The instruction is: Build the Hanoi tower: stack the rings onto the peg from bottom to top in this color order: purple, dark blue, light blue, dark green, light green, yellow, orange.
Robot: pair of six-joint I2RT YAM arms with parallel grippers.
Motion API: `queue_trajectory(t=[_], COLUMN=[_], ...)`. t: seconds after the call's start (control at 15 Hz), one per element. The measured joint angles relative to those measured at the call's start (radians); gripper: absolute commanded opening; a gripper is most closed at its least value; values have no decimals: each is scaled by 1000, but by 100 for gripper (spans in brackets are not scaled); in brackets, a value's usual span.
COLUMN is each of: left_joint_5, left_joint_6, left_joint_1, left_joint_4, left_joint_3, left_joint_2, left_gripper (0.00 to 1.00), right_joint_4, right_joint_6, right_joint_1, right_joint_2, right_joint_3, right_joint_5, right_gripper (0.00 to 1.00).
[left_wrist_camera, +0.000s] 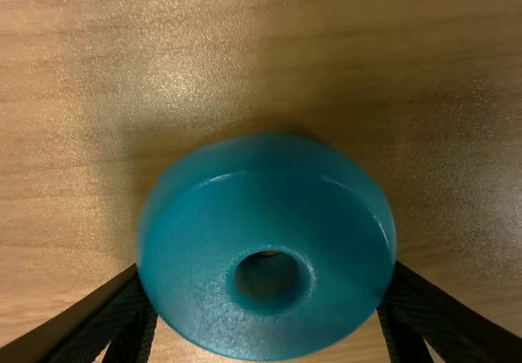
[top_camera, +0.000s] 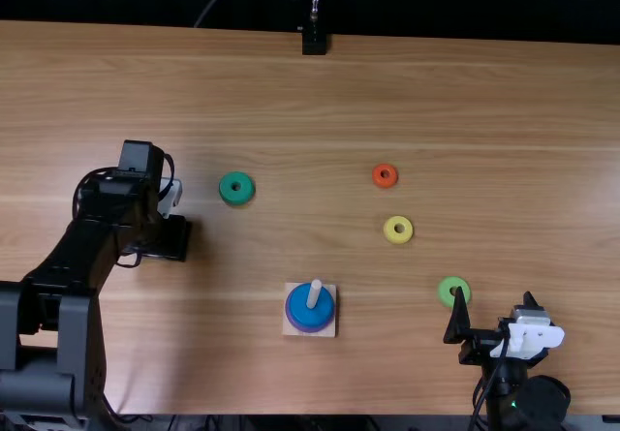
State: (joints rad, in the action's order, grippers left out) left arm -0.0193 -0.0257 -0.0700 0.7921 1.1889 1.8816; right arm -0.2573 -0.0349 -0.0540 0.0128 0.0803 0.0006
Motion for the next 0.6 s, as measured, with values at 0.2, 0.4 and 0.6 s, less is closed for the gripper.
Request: queue_trajectory(t=[0.2,0.4,0.6], left_joint_5=[-8,-11,-11], left_joint_6=[0,0,0], left_joint_1=[0,0,0], left_joint_4=[-4,-5,-6], left_joint_3=[0,0,0], left_joint_2=[-1,-2,-2], left_gripper=[100,100,100], right_joint_4=[0,0,0], right_joint_6=[0,0,0], right_joint_1=[0,0,0], right_joint_2=[0,0,0], right_joint_3=[0,0,0], right_joint_5=[0,0,0], right_gripper=[100,100,100])
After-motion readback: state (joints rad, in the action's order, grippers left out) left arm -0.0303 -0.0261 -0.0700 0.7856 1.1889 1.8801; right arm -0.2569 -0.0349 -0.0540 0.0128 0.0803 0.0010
